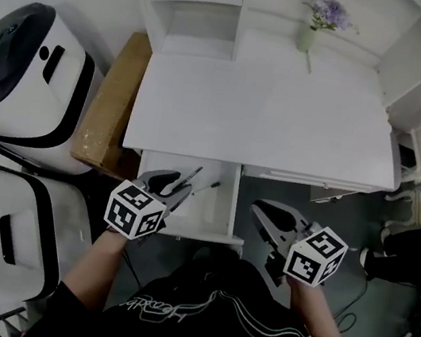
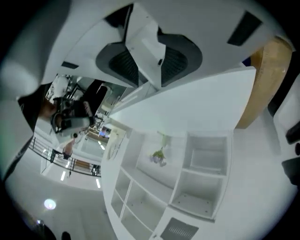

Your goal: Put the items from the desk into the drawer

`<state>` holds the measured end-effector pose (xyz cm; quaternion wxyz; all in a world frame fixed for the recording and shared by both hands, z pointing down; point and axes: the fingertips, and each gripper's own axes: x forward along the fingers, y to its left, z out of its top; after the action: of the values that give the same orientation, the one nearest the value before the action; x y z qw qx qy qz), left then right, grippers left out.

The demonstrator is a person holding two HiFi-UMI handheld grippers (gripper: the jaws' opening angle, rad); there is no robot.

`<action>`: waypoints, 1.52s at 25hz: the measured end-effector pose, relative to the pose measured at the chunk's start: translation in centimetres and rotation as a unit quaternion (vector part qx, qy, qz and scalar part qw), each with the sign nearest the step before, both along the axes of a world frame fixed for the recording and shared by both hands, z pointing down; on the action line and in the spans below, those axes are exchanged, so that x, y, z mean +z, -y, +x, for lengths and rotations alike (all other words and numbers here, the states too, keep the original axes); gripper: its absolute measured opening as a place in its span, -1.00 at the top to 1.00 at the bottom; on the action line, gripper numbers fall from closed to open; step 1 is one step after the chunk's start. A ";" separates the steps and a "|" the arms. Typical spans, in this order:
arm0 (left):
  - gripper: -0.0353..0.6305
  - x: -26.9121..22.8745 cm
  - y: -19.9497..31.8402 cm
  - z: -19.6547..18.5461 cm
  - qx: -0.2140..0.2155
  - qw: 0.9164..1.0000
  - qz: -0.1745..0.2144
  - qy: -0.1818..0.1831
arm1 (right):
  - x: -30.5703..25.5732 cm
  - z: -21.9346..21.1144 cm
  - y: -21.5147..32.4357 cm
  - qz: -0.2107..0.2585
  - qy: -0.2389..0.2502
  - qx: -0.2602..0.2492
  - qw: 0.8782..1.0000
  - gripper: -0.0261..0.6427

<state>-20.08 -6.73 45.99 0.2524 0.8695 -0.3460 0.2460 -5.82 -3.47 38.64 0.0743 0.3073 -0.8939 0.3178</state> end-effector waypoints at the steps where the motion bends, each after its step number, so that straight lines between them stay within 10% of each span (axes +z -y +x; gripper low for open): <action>1: 0.43 -2.3 -0.9 0.8 0.001 1.000 0.011 -0.022 | -1.0 -0.3 -0.4 0.011 0.005 -0.005 1.000 0.75; 12: 0.82 -18.8 -10.2 8.1 0.003 0.983 0.119 -0.143 | -10.1 0.8 -7.1 0.115 0.028 -0.025 0.993 0.75; 38: 0.83 -23.2 -26.2 14.8 0.006 0.974 0.167 -0.149 | -16.2 7.4 -23.4 0.191 0.066 -0.009 0.979 0.75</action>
<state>-5.29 19.49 22.81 0.1505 0.9284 -0.3356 0.0534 1.55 19.91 22.48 -0.0418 0.2862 -0.9439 0.1596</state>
